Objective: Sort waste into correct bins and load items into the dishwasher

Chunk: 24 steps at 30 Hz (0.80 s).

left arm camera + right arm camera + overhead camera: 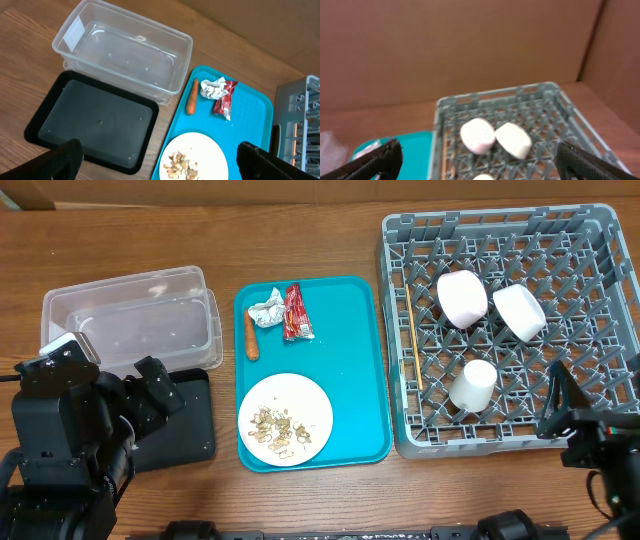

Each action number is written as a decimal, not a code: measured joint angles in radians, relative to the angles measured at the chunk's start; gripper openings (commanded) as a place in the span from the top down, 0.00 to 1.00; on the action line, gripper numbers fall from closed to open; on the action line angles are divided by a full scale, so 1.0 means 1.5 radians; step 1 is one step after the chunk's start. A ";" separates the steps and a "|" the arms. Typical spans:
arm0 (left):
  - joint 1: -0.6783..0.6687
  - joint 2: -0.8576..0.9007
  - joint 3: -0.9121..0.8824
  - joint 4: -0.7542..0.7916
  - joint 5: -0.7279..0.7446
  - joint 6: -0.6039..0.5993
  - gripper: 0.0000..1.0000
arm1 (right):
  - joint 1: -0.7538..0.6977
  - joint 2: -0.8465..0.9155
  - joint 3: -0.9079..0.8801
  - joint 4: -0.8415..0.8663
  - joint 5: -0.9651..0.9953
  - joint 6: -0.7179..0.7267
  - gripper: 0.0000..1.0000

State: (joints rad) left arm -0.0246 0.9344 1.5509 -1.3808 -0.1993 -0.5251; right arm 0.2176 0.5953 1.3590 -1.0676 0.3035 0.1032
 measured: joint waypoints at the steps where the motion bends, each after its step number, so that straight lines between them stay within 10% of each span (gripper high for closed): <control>1: 0.000 0.000 0.000 0.000 0.000 0.000 0.00 | -0.011 -0.018 -0.034 0.020 0.000 -0.002 0.00; 24: 0.000 0.000 0.000 -0.001 0.000 0.000 0.00 | -0.041 -0.387 -0.764 0.463 -0.001 0.052 0.00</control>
State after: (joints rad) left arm -0.0246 0.9344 1.5509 -1.3815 -0.1993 -0.5251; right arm 0.1566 0.0154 0.2134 -0.3725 0.3027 0.1814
